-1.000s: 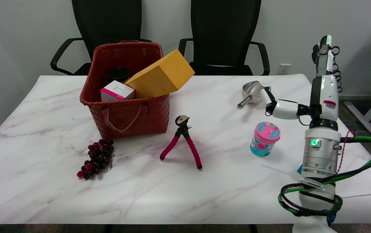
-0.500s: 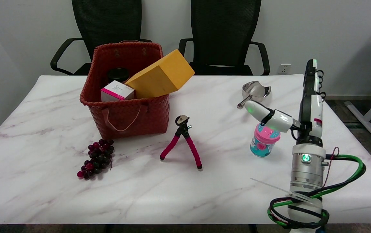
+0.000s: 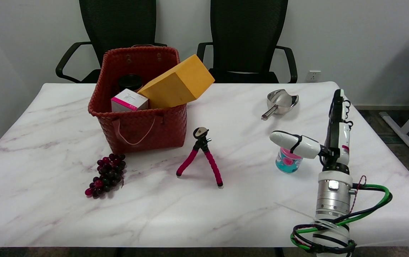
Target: Pick up the pink gum jar.
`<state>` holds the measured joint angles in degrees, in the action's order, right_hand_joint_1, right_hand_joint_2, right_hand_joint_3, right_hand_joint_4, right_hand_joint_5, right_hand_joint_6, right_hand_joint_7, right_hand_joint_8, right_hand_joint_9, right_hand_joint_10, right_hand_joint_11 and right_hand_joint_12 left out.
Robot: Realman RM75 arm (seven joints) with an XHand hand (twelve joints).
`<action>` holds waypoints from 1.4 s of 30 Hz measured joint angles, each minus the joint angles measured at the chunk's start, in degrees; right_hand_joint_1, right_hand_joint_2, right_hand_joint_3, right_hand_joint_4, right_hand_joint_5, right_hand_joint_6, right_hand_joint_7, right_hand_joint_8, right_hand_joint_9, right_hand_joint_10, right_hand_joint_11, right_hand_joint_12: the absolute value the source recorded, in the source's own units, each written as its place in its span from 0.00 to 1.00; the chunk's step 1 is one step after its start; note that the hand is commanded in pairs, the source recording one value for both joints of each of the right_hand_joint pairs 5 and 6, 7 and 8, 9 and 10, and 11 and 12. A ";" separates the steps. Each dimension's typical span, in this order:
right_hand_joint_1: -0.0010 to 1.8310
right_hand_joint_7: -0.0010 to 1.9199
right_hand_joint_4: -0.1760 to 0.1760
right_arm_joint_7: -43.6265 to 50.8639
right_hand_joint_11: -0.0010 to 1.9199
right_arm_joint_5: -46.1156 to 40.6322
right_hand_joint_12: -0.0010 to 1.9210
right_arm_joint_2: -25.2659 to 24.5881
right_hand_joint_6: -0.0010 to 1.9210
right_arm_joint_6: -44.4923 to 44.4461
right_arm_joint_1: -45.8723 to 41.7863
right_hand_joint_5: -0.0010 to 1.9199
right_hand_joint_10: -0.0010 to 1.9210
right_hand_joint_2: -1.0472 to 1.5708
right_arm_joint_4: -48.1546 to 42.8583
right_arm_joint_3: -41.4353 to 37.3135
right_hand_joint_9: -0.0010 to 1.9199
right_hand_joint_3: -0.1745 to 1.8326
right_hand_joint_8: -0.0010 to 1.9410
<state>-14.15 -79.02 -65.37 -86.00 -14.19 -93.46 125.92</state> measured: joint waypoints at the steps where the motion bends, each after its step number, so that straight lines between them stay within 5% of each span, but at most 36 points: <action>1: 0.58 0.00 0.50 -0.19 0.00 -0.40 0.00 -0.05 0.00 -0.06 0.03 0.00 0.00 0.44 0.26 0.05 0.00 0.00 0.00; 16: 0.60 0.00 0.50 -1.96 0.00 -6.14 0.00 -0.25 0.00 -0.20 1.23 0.00 0.00 0.43 4.26 0.45 0.00 0.00 0.00; 24: 0.67 0.00 0.50 -4.04 0.00 -8.16 0.00 -0.15 0.00 0.61 1.98 0.00 0.00 0.52 6.54 0.55 0.00 0.27 0.00; 42: 0.67 0.00 0.50 -8.21 0.00 -10.29 0.00 -0.36 0.00 3.12 2.79 0.00 0.00 0.53 10.57 0.98 0.00 0.41 0.00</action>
<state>-22.36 -89.31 -65.73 -82.87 -11.40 -82.89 126.90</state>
